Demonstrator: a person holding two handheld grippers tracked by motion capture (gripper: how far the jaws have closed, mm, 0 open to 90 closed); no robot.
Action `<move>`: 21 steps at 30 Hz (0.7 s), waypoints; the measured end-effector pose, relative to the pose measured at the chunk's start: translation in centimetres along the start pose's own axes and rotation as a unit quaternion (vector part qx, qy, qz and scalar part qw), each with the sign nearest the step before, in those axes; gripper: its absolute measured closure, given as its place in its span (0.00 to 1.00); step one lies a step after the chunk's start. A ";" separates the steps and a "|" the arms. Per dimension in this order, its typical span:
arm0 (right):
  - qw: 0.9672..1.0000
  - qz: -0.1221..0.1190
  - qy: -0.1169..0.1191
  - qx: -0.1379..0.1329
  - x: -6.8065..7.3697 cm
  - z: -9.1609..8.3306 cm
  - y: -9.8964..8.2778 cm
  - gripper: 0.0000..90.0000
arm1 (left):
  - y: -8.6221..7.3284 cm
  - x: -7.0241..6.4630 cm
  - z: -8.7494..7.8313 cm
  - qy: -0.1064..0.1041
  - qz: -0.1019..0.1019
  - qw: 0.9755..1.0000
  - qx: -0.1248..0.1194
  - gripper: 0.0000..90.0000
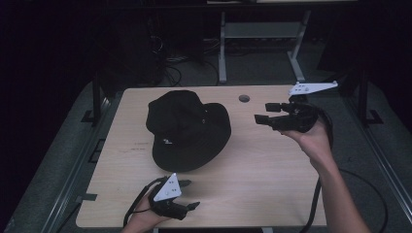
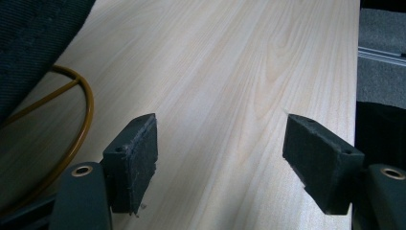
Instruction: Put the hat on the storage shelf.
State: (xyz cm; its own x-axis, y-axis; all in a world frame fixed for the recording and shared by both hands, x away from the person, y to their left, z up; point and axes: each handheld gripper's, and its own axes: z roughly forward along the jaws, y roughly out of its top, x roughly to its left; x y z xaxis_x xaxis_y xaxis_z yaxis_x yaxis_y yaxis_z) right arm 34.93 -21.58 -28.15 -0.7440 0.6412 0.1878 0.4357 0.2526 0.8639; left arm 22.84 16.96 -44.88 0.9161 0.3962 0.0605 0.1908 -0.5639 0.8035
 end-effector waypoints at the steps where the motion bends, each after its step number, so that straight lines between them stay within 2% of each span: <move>1: 1.000 0.004 0.000 -0.001 -0.1 -0.1 -0.3 0.35 | 0.0 0.0 0.0 -0.001 0.000 1.000 0.000 0.30; 7: 1.000 0.012 -0.004 0.002 -0.4 -0.6 -1.7 0.34 | 0.0 -0.2 0.2 -0.005 -0.005 1.000 -0.001 0.30; 21: 1.000 0.027 -0.004 0.003 -0.9 -1.5 -5.1 0.31 | 0.1 -0.5 0.4 -0.016 0.002 1.000 0.003 0.30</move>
State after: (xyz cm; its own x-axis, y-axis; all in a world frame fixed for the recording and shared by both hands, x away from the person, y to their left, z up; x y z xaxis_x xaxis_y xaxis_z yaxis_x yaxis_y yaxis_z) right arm 32.63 -24.51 -32.04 -0.7157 0.6594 0.2299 0.4774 0.2217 0.8502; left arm 22.58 16.43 -45.07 0.9279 0.3702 0.0450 0.1889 -0.5705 0.7993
